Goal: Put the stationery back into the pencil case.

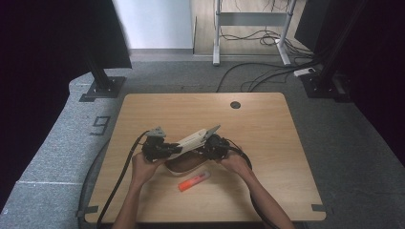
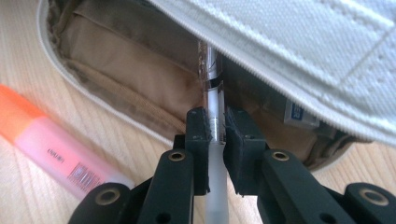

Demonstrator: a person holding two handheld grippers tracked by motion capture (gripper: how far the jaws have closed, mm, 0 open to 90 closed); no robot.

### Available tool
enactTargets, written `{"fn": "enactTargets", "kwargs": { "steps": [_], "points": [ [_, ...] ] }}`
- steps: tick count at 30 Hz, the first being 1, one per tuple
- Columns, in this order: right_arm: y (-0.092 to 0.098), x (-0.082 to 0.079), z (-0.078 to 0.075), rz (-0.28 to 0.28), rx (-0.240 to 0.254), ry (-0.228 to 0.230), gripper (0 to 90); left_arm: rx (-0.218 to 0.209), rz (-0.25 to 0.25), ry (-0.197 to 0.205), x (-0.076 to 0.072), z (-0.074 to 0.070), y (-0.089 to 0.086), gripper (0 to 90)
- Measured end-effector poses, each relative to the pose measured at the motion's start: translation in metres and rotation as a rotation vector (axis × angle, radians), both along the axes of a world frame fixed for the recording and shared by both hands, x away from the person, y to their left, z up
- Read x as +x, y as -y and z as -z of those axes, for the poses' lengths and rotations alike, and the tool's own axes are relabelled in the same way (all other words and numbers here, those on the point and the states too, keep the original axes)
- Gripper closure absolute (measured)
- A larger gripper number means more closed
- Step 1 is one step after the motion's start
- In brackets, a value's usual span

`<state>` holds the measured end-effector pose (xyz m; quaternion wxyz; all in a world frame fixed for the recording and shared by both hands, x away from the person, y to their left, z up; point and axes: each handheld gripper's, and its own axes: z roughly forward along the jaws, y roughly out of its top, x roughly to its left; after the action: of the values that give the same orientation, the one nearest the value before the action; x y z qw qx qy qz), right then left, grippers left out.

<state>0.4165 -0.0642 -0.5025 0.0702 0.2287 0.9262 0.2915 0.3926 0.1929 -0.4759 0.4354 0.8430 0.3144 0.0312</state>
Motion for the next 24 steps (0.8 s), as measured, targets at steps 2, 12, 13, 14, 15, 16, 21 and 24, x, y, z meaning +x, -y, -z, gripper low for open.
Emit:
{"fn": "enactTargets", "kwargs": {
  "steps": [2, 12, 13, 14, 15, 16, 21, 24],
  "points": [
    [-0.002, 0.002, 0.000, -0.002, 0.003, 0.005, 78.1, -0.002, 0.002, -0.001, 0.000, 0.000, 0.000, 77.1],
    [-0.010, 0.011, 0.003, -0.008, 0.015, 0.020, 77.9, -0.007, 0.005, -0.004, 0.000, 0.001, 0.001, 77.1],
    [-0.010, 0.011, 0.003, -0.008, 0.015, 0.020, 77.9, -0.007, 0.005, -0.004, 0.000, 0.001, 0.001, 77.1],
    [-0.012, 0.013, 0.005, -0.007, 0.017, 0.021, 77.7, -0.004, 0.003, -0.003, 0.000, 0.001, 0.001, 77.1],
    [-0.012, 0.013, 0.005, -0.007, 0.017, 0.021, 77.7, -0.004, 0.003, -0.003, 0.000, 0.001, 0.001, 77.0],
    [-0.012, 0.015, 0.007, -0.005, 0.021, 0.020, 77.2, -0.003, 0.000, -0.003, 0.000, 0.001, 0.001, 77.1],
    [-0.011, 0.017, 0.010, 0.012, 0.036, 0.023, 71.2, -0.007, -0.004, -0.004, 0.001, 0.001, 0.000, 77.0],
    [-0.009, 0.017, 0.010, 0.023, 0.041, 0.030, 67.2, -0.008, -0.006, -0.003, 0.001, 0.000, 0.000, 77.0]
  ]
}}
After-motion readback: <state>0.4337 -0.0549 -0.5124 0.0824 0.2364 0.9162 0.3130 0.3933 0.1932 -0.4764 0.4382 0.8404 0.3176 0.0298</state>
